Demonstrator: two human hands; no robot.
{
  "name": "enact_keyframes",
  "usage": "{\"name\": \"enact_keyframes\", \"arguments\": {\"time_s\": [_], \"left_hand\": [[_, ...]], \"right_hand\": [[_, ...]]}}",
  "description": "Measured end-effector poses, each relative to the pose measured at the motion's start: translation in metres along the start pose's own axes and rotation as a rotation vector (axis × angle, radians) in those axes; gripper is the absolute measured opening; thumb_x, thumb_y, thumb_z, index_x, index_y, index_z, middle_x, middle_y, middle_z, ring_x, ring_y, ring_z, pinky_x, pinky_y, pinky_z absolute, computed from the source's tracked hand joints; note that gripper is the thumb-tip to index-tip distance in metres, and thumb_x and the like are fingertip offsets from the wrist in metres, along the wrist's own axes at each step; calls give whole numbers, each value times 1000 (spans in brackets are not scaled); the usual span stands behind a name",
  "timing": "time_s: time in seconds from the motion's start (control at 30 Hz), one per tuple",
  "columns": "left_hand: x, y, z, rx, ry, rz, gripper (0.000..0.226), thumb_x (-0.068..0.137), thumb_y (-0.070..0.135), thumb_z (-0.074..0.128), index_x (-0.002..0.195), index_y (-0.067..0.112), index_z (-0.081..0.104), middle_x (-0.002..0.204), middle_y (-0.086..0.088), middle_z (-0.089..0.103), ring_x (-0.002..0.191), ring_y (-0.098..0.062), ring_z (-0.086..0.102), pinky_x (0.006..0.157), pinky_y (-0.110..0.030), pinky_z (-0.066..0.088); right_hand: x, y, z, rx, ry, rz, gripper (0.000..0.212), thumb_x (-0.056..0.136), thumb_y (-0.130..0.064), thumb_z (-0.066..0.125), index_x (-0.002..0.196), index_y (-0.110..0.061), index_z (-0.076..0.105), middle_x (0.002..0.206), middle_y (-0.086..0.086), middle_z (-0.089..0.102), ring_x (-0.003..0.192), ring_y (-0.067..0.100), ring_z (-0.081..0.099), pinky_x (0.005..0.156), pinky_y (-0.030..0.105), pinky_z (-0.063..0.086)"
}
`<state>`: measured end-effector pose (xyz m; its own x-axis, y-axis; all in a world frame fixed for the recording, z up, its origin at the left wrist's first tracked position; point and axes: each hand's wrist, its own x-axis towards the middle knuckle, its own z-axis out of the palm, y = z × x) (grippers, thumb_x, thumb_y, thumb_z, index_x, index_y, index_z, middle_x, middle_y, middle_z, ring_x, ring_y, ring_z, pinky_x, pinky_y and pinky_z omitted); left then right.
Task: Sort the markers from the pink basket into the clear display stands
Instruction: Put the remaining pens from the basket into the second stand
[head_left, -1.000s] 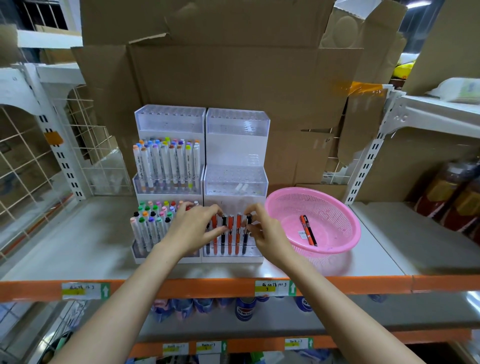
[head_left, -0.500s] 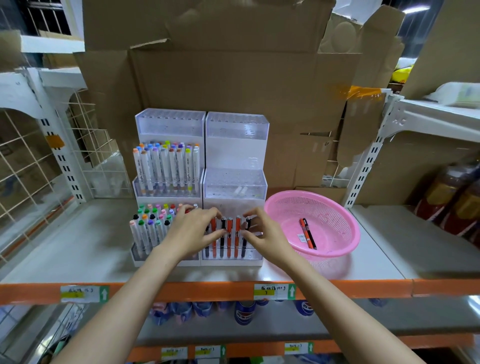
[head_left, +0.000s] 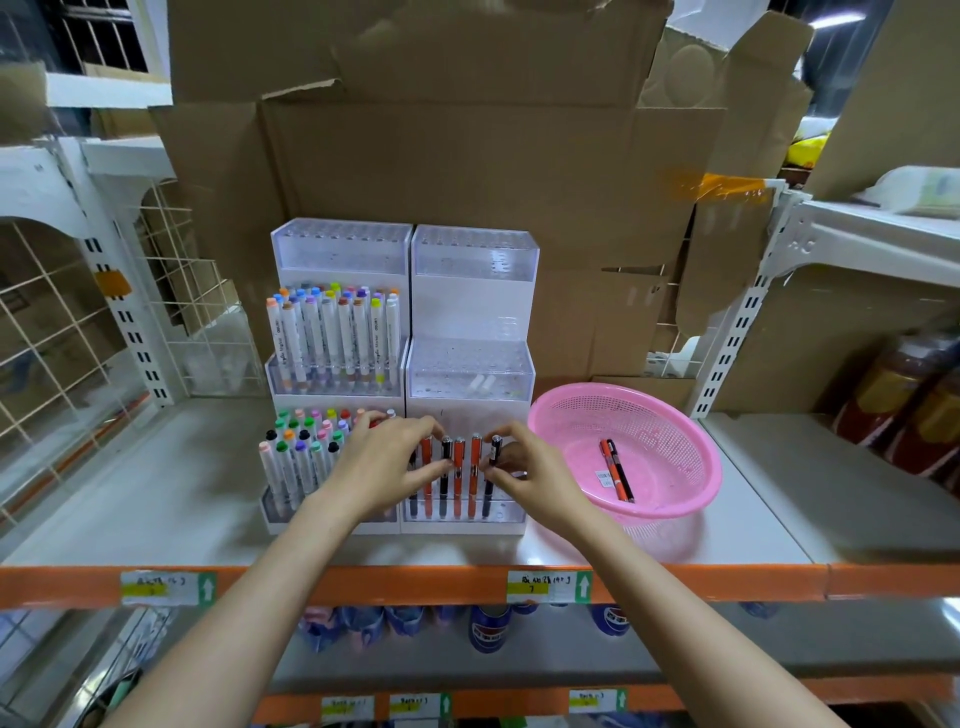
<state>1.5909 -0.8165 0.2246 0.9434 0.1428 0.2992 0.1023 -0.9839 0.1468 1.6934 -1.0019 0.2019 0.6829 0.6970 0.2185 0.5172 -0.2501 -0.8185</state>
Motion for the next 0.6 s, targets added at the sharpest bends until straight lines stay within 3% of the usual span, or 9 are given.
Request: {"name": "enact_keyframes", "arguments": {"time_s": [0.13,0.3,0.4,0.47,0.6], "left_hand": [[1,0,-1,-34,-13,-15,45,87,61,47,122,34,51,125,17,58,116,-6,52,108,-36,22],[1,0,-3,-41,-25,-17,46,87,62,47,122,34,51,125,17,58,116,-5,51,108,-34,22],[1,2,-5,-47,-37,-15,46,87,62,47,123,34,51,126,17,57,116,-4,51,108,-34,22],[1,2,-6,-56,-40,-17,47,86,64,46,122,35,51,125,19,57,115,-3,51,107,-34,23],[1,6,-10,-46,-36,-18,51,83,69,43,121,36,51,122,20,58,113,-1,51,105,-34,26]], "right_hand": [[0,1,0,0,4,-10,29,89,-13,66,113,-24,52,102,3,71,94,11,67,80,20,54],[1,-1,1,-29,22,-31,29,89,-13,67,113,-20,54,97,0,70,90,9,67,74,14,52],[1,0,2,-31,21,-35,30,88,-12,67,113,-21,53,98,2,71,91,11,67,81,24,56],[2,2,2,-38,16,-45,34,86,-17,70,115,-23,52,101,1,70,90,10,67,80,29,57],[5,0,-3,-57,28,-50,43,83,-38,72,118,-28,50,107,-4,64,96,7,63,79,25,55]]}}
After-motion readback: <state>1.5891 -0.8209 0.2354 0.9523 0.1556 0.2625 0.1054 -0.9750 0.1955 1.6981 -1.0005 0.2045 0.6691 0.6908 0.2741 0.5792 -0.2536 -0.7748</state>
